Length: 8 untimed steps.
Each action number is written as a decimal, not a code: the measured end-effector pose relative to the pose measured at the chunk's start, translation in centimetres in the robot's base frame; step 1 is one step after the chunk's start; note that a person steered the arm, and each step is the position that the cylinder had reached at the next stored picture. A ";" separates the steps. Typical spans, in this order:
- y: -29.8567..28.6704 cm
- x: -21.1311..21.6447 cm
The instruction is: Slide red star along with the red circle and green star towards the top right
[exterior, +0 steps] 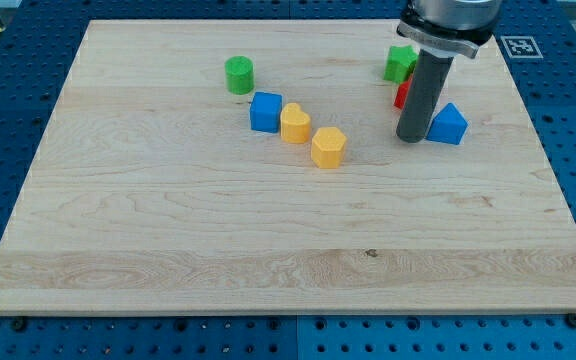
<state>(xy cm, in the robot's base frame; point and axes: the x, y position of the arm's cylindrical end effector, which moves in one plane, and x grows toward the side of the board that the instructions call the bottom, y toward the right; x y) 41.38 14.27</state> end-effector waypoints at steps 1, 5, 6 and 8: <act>0.0 -2.4; 3.4 -7.3; 4.8 -8.8; 5.6 -9.6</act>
